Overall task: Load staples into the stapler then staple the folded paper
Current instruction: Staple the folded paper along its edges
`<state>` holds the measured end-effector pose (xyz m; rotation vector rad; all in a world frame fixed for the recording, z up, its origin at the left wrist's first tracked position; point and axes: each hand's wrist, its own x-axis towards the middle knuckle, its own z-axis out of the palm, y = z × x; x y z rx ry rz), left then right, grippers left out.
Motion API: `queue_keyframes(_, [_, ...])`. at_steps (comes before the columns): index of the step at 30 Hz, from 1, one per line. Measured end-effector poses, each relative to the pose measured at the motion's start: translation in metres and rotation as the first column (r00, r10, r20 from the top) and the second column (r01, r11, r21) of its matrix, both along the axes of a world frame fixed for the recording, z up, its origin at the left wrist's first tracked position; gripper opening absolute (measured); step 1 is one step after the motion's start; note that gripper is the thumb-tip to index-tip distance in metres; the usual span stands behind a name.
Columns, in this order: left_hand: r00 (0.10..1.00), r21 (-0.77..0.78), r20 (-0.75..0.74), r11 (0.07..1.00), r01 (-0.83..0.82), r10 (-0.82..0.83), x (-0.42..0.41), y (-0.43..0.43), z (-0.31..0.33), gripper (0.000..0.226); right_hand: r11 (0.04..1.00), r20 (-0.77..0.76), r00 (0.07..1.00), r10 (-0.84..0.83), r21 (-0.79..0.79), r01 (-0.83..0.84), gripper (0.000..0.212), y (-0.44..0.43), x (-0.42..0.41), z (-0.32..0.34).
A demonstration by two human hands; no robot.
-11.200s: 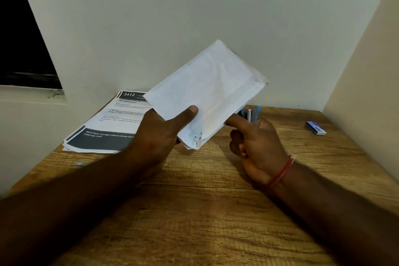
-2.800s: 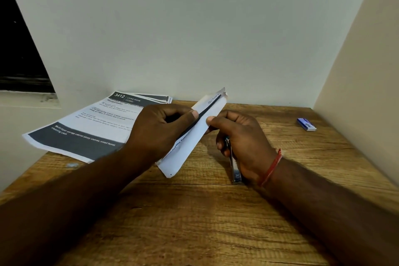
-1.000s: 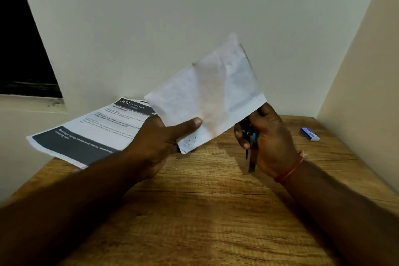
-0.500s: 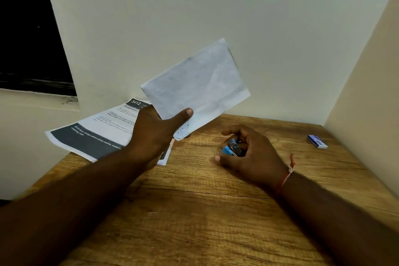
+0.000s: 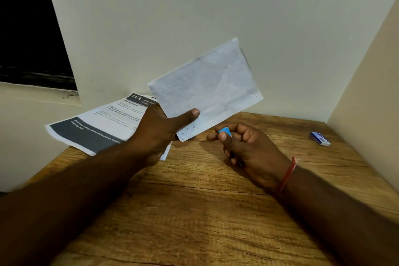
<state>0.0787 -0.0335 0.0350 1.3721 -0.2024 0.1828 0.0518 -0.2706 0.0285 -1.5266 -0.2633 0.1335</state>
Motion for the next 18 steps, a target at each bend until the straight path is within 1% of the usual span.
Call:
queue_keyframes(3, [0.999,0.031,0.015,0.999,0.038,-0.039,-0.004,-0.001,0.0,0.041,0.999,0.032,0.999,-0.006,0.044,0.004,0.05,0.006,-0.002,-0.002])
queue_keyframes(5, [0.999,0.033,0.013,0.999,0.035,-0.035,-0.007,-0.002,-0.001,0.037,0.996,0.015,1.0,-0.026,0.082,0.024,0.054,0.007,-0.002,-0.004])
queue_keyframes(10, [1.0,0.038,0.014,0.999,0.006,-0.006,-0.013,-0.005,0.001,0.03,0.988,-0.019,1.0,-0.022,0.15,0.025,0.054,0.011,-0.005,-0.004])
queue_keyframes(13, [1.0,0.027,0.019,1.0,-0.006,0.005,-0.017,-0.006,0.003,0.028,0.989,-0.01,0.999,-0.044,0.142,0.045,0.049,0.012,-0.006,-0.004])
queue_keyframes(16, [1.0,0.018,0.012,1.0,0.01,-0.01,-0.021,-0.009,0.003,0.019,0.98,-0.053,0.996,-0.072,0.181,0.08,0.06,0.014,-0.008,-0.002])
queue_keyframes(17, [1.0,0.016,0.008,1.0,0.02,-0.02,-0.022,-0.01,0.003,0.016,0.978,-0.065,0.995,-0.071,0.19,0.082,0.054,0.015,-0.009,-0.001])
queue_keyframes(18, [1.0,0.018,0.004,0.999,0.029,-0.029,-0.023,-0.011,0.003,0.016,0.978,-0.072,0.995,-0.063,0.194,0.076,0.042,0.015,-0.011,0.001])
